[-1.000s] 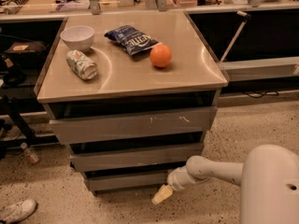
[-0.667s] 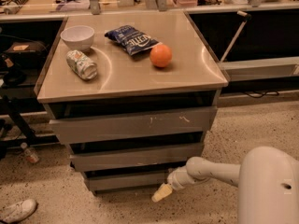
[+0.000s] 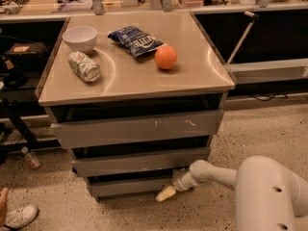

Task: Open bottom drawer

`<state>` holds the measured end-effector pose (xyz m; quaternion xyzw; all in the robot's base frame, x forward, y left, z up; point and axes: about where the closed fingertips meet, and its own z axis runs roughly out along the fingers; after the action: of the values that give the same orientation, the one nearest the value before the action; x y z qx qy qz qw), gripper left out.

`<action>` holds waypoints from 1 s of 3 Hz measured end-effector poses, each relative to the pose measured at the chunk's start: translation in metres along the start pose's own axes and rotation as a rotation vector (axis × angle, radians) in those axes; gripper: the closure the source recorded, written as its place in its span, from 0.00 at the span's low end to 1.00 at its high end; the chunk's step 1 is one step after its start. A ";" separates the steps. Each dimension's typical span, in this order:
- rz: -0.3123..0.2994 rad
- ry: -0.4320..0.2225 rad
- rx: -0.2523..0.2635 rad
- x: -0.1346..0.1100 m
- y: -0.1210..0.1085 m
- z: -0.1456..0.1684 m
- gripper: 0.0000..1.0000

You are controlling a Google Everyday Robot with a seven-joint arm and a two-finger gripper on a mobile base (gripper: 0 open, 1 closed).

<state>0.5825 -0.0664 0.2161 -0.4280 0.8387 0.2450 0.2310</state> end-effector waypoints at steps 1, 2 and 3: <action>-0.008 0.001 0.001 -0.002 -0.003 0.002 0.00; -0.004 0.037 -0.030 0.007 0.001 0.016 0.00; 0.003 0.051 -0.043 0.009 0.004 0.016 0.00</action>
Offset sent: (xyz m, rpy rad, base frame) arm -0.0058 0.0098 -0.0354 -0.0371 0.0846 0.0566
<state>0.5772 -0.0600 0.1991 -0.4377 0.8395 0.2522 0.2000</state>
